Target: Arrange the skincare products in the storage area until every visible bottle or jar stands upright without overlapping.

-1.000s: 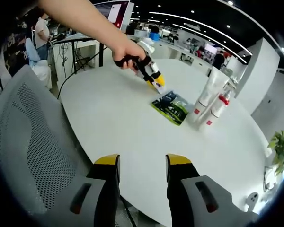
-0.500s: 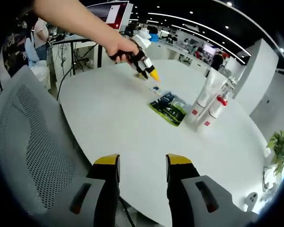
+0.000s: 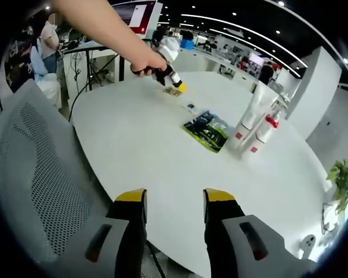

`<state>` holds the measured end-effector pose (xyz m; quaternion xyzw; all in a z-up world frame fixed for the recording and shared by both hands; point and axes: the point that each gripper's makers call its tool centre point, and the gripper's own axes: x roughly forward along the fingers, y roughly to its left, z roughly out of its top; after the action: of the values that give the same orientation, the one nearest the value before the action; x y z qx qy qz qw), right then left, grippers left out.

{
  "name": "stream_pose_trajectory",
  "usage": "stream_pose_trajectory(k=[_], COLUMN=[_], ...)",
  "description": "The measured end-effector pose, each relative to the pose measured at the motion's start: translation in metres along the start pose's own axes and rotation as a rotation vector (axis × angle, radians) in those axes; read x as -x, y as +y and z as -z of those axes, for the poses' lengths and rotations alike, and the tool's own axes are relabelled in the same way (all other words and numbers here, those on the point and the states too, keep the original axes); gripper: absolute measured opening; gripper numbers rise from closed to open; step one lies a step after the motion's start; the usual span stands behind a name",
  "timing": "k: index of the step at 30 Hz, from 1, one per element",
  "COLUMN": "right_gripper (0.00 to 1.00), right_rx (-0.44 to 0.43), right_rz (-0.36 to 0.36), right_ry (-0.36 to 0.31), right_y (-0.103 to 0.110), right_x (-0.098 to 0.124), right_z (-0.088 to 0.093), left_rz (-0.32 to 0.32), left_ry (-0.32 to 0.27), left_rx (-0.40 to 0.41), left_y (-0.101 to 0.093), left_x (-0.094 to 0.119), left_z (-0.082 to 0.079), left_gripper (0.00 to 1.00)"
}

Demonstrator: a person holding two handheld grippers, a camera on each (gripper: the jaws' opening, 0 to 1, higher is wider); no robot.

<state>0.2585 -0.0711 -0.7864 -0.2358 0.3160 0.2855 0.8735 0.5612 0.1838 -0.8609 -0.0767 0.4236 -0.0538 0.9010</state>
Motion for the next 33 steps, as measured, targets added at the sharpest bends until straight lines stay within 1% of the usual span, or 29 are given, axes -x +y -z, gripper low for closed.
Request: stream_pose_trajectory(k=[2,4,5,6,7,9,11,12,13,14,17,20,21,22,23,25,26,27,29,30,31,32,33], right_gripper=[0.36,0.36,0.36,0.36,0.36,0.36,0.36,0.36,0.36,0.36,0.35,0.35,0.35,0.35,0.36,0.35,0.36,0.35,0.35,0.35,0.35,0.35,0.35], right_rx=[-0.001,-0.002,-0.002,-0.001,-0.001,-0.002,0.002,0.002,0.002,0.005,0.006,0.007,0.006,0.005,0.004,0.007,0.005,0.007,0.01,0.011,0.009,0.009,0.012], right_rz=[-0.001,-0.003,-0.005,-0.005,-0.006,-0.007,-0.009,-0.009,-0.009,-0.009,-0.01,-0.008,-0.006,-0.006,-0.007,-0.007,-0.007,-0.007,-0.009,-0.008,-0.008,-0.008,-0.009], right_ry=[-0.001,0.002,0.005,0.005,0.005,0.008,0.008,0.008,0.009,0.012,0.01,0.009,0.006,0.006,0.009,0.005,0.005,0.006,0.008,0.009,0.011,0.011,0.012], right_y=[0.0,0.001,0.001,0.001,0.001,0.001,0.002,0.002,0.002,0.002,0.002,0.002,0.001,0.001,0.001,0.001,0.002,0.002,0.002,0.002,0.002,0.002,0.002], right_x=[0.0,0.0,0.0,-0.001,-0.001,-0.001,-0.001,-0.001,-0.001,-0.001,-0.001,-0.001,0.0,0.0,-0.001,0.0,0.0,0.0,-0.001,-0.001,-0.001,-0.001,-0.001], right_z=[0.0,0.0,0.001,0.001,0.001,0.001,0.001,0.001,0.001,0.002,0.002,0.001,0.001,0.001,0.002,0.001,0.001,0.001,0.001,0.001,0.002,0.002,0.002], left_rz=[-0.014,-0.001,-0.015,-0.033,-0.031,-0.028,-0.016,-0.008,-0.005,-0.006,0.013,0.035,0.044,0.046,0.063,0.064,0.088,0.083,0.072,0.086,0.097,0.106,0.117], left_ry=[-0.011,-0.015,0.003,0.021,0.031,0.038,0.014,-0.023,0.0,-0.006,0.001,0.005,0.002,0.0,0.023,-0.007,0.017,0.024,-0.002,-0.013,-0.038,-0.058,-0.054], left_rx=[-0.032,-0.07,-0.085,-0.134,-0.168,-0.217,-0.202,-0.232,-0.216,-0.221,-0.244,-0.233,-0.225,-0.224,-0.256,-0.23,-0.2,-0.159,-0.105,-0.047,0.008,0.028,0.03], left_y=[0.0,-0.002,0.001,0.005,0.004,0.004,0.001,0.002,0.002,0.003,0.001,0.0,-0.001,-0.001,0.0,0.0,-0.003,-0.002,0.0,-0.004,-0.009,-0.013,-0.02], left_x=[-0.003,-0.004,-0.004,-0.004,-0.003,-0.002,0.001,0.001,0.002,0.002,0.002,0.005,0.007,0.008,0.015,0.017,0.017,0.016,0.017,0.018,0.018,0.018,0.015], left_z=[-0.002,-0.005,-0.003,-0.001,0.001,0.005,0.006,-0.002,0.001,-0.001,-0.004,-0.004,-0.003,-0.003,0.0,-0.003,0.002,0.004,0.001,0.0,-0.006,-0.009,-0.012], left_gripper=[0.66,0.63,0.62,0.6,0.56,0.53,0.48,0.43,0.41,0.41,0.41,0.4,0.36,0.11,0.01,0.13,0.18,0.22,0.34,0.39,0.46,0.5,0.53])
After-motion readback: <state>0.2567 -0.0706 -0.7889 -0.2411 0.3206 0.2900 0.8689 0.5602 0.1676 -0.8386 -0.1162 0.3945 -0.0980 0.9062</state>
